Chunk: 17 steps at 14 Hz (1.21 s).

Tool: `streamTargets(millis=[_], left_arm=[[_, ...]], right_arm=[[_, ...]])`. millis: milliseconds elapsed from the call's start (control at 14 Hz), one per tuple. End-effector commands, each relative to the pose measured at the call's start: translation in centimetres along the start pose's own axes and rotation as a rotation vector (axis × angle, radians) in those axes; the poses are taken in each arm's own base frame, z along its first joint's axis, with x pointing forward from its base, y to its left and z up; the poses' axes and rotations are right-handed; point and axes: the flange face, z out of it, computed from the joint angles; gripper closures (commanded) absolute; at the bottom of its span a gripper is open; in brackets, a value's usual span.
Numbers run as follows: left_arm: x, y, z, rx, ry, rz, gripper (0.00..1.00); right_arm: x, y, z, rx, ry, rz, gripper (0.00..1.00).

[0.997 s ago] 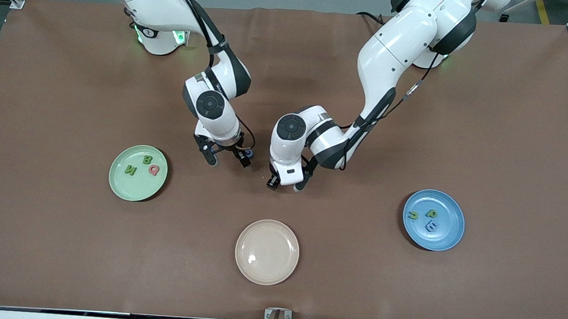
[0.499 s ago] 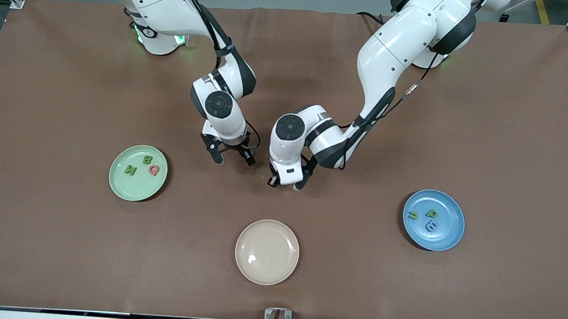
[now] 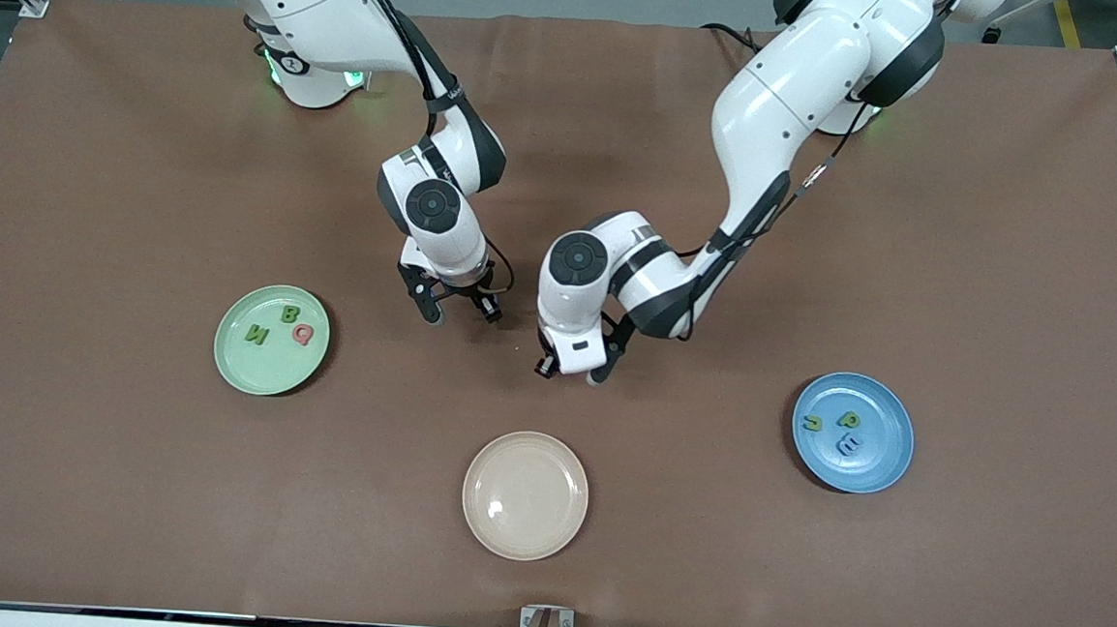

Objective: Sort upper and lower case letters into plates
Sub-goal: 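Place the c with the right gripper while the left gripper carries the x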

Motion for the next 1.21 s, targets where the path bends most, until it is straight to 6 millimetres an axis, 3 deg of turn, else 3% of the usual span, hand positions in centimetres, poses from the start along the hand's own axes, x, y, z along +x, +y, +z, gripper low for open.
streamTargets(millis=[0, 285, 427, 570, 784, 926, 1140], left_arm=[[4.7, 1.1, -3.9, 0.029, 0.01, 0.052, 0.97], [12.3, 1.9, -7.6, 0.097, 0.022, 0.158, 0.97], [16.7, 1.6, -9.6, 0.149, 0.029, 0.239, 0.97], [22.1, 1.1, -10.3, 0.193, 0.001, 0.293, 0.97], [31.1, -0.6, -10.0, 0.249, -0.041, 0.387, 0.98], [35.4, -1.5, -9.9, 0.252, -0.059, 0.45, 0.98], [42.1, -3.2, -9.2, 0.242, -0.077, 0.53, 0.97]], right_arm=[[-0.6, -0.1, 0.6, 0.004, 0.006, 0.023, 0.5], [-1.3, 0.0, 0.8, 0.002, 0.007, 0.019, 0.67], [-1.0, -0.1, 0.6, 0.003, 0.009, 0.018, 0.95], [0.1, -0.3, 0.1, 0.002, 0.022, -0.005, 1.0], [4.6, -1.0, -3.6, 0.005, 0.047, -0.072, 1.0], [9.1, -1.2, -6.5, -0.037, 0.039, -0.126, 1.0], [17.0, 0.4, -9.8, -0.072, 0.019, -0.236, 1.0]])
